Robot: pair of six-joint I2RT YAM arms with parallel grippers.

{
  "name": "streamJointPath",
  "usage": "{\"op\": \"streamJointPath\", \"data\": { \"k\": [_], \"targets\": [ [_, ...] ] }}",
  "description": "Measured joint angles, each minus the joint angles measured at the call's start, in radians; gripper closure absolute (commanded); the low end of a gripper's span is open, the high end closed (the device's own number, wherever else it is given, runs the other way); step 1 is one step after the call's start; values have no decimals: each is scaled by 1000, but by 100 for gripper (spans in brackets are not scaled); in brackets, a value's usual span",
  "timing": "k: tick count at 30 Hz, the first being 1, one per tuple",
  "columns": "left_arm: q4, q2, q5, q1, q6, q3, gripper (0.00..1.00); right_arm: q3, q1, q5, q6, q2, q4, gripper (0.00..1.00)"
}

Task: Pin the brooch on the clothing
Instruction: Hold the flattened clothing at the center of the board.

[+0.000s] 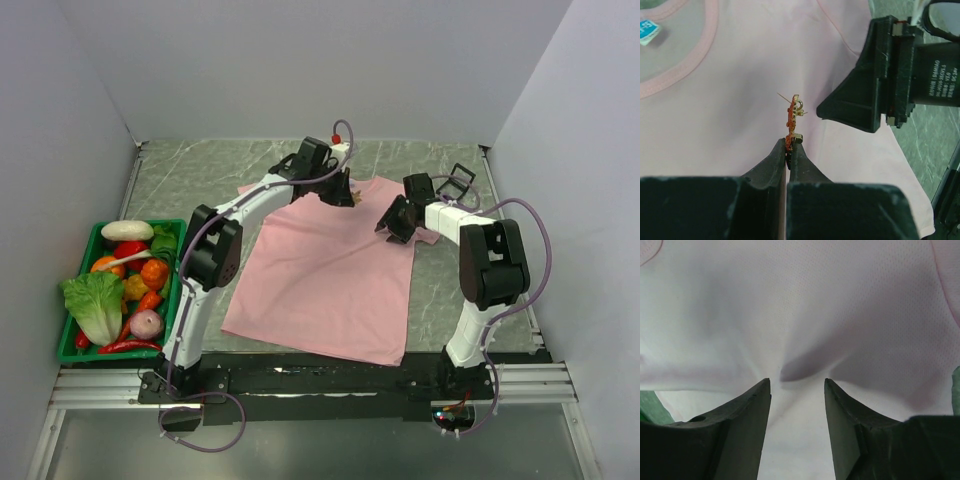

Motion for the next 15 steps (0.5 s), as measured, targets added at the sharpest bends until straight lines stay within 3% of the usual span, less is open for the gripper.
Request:
{"op": "streamJointPath", "data": {
  "k": [4, 8, 13, 15],
  "targets": [
    [-3, 18, 22, -14, 26, 24, 99, 16, 0, 0, 8, 10, -2, 52],
    [-10, 42, 23, -31, 51, 34, 99, 36, 0, 0, 18, 25, 0, 65],
    [-23, 63, 23, -49, 67, 34, 99, 40, 0, 1, 20, 63, -1, 68],
    [-24, 66, 22, -53, 67, 34, 99, 45, 0, -1, 23, 68, 0, 77]
  ]
}}
